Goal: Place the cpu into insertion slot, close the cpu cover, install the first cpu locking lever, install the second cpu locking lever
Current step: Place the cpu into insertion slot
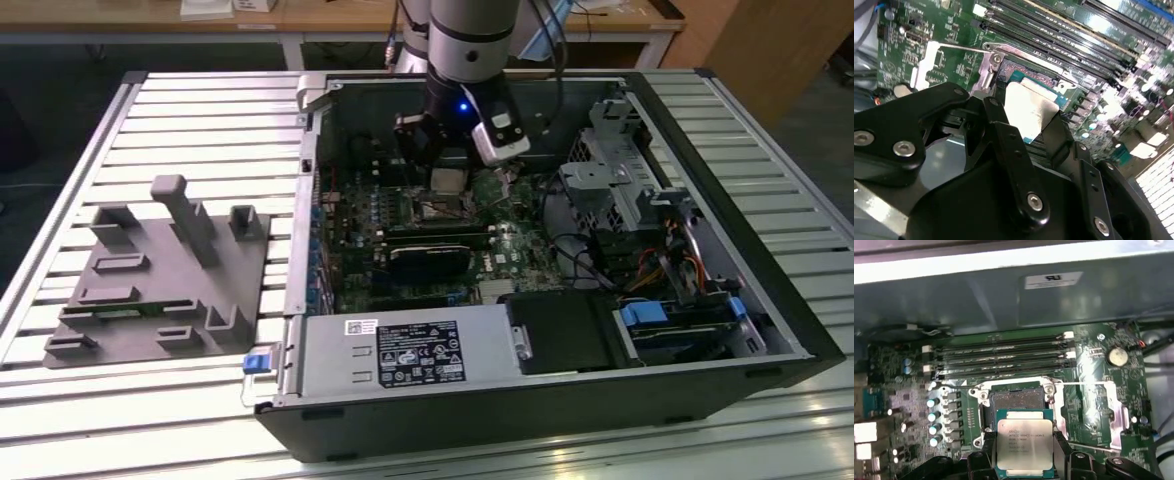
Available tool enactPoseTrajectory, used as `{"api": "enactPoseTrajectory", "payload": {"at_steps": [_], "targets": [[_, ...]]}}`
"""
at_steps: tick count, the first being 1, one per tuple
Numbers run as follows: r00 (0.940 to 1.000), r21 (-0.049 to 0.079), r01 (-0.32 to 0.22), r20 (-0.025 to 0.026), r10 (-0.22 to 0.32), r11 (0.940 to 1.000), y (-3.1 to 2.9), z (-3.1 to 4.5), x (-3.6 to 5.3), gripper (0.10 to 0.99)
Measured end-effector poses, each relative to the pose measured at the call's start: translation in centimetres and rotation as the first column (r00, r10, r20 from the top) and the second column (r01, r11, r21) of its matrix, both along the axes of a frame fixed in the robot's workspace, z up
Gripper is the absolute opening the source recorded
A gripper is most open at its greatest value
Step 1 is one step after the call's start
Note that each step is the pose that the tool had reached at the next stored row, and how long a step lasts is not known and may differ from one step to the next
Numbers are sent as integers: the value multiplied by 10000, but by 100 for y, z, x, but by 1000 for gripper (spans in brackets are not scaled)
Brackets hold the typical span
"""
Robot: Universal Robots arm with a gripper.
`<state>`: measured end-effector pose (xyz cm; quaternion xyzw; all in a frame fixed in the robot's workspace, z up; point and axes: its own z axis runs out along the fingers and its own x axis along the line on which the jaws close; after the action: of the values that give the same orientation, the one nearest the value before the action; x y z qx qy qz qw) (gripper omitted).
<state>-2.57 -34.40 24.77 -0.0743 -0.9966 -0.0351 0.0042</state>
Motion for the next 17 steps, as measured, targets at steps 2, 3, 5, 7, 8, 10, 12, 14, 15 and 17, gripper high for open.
{"api": "enactPoseTrajectory", "payload": {"at_steps": [2,3,5,7,8,10,12,14,15,17], "targets": [[9993,0,365,1,-365,9993,0,-2,0,537],[9985,0,548,1,-548,9985,0,-3,0,537],[9959,0,901,1,-901,9959,0,-4,0,537],[9920,-1,1259,1,-1259,9920,0,-5,0,537],[9896,-1,1442,1,-1442,9896,0,-6,0,537],[9837,-2,1801,1,-1801,9837,0,-7,0,537],[9767,-3,2146,1,-2146,9767,0,-9,0,537],[9685,-5,2490,1,-2490,9685,0,-10,0,537],[9639,-6,2661,2,-2661,9639,0,-11,0,537],[9535,-8,3014,2,-3014,9535,0,-12,0,537]]}}
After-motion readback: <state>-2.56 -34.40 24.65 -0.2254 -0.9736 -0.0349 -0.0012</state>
